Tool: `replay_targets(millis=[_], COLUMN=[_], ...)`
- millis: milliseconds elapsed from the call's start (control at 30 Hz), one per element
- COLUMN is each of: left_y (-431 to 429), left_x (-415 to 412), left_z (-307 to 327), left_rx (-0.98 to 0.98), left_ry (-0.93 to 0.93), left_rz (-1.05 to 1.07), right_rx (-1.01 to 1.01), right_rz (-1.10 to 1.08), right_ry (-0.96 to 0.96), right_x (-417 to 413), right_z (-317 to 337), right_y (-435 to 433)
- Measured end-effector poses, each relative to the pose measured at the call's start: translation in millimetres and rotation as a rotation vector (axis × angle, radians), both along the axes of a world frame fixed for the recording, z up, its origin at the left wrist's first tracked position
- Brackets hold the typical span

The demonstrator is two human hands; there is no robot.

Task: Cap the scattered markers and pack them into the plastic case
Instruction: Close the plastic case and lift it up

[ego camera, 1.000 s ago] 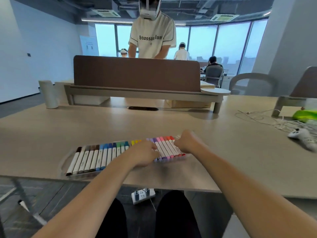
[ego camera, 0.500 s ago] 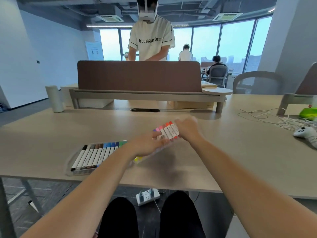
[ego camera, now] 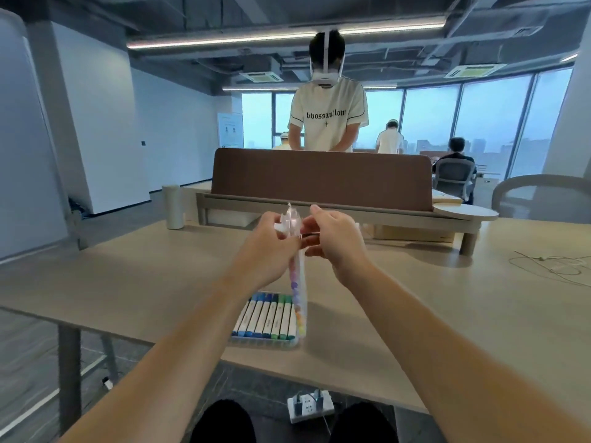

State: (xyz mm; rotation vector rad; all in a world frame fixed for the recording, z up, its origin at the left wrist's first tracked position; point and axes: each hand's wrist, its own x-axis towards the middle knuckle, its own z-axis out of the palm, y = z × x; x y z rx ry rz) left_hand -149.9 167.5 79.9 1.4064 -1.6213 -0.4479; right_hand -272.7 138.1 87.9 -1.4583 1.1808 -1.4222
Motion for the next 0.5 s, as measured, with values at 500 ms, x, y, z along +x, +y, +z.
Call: replay_targets(millis=[500], left_y=[0], left_x=[131], left_z=[-57], left_rx=[0.307], left_ry=[-0.158], left_rz=[0.360], right_rx=[-0.016], right_rz=[0.146], right_ry=[0.719], right_x=[99], right_z=[-66], right_y=[-31])
